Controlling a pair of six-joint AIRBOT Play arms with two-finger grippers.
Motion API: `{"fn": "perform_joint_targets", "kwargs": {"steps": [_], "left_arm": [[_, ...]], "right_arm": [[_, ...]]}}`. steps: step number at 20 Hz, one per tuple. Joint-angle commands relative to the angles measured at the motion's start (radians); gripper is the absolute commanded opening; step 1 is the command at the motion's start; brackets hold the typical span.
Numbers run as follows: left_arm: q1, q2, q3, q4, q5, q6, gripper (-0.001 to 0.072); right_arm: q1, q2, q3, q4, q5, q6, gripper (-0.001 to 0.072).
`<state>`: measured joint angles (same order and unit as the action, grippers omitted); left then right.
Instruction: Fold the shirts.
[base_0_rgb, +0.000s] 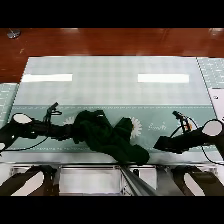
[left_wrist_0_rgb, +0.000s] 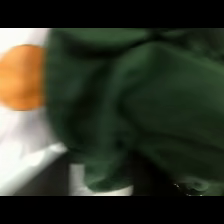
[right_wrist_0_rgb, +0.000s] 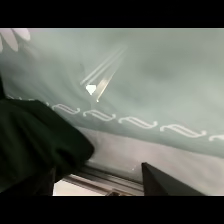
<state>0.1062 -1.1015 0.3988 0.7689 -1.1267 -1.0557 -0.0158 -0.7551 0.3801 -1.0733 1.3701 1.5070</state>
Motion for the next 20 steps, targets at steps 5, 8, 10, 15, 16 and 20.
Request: {"fn": "perform_joint_targets", "kwargs": {"steps": [5, 8, 10, 15, 16, 20], "left_arm": [[-0.026, -0.027, 0.087, -0.031, -0.018, 0.022, 0.0019], [-0.026, -0.027, 0.089, -0.031, -0.018, 0.022, 0.0019], [-0.026, -0.027, 0.089, -0.031, -0.018, 0.022, 0.0019], [-0.026, -0.027, 0.089, -0.031, -0.015, 0.022, 0.0019], [-0.026, -0.027, 0.089, -0.032, -0.013, 0.022, 0.0019], [-0.023, -0.024, 0.180, -0.045, -0.046, 0.005, 0.0019]], "right_arm": [[0.052, -0.007, -0.011, 0.046, 0.004, 0.035, 0.0615], [0.145, -0.093, -0.011, 0.111, -0.030, 0.018, 0.0616], [0.256, -0.182, -0.010, 0.157, -0.076, -0.002, 0.0616], [0.415, -0.349, -0.009, 0.351, -0.188, -0.105, 0.0413], [0.425, -0.365, -0.009, 0.405, -0.207, -0.153, 0.0167], [0.402, -0.368, 0.077, 0.401, -0.210, -0.211, 0.0040]]}}
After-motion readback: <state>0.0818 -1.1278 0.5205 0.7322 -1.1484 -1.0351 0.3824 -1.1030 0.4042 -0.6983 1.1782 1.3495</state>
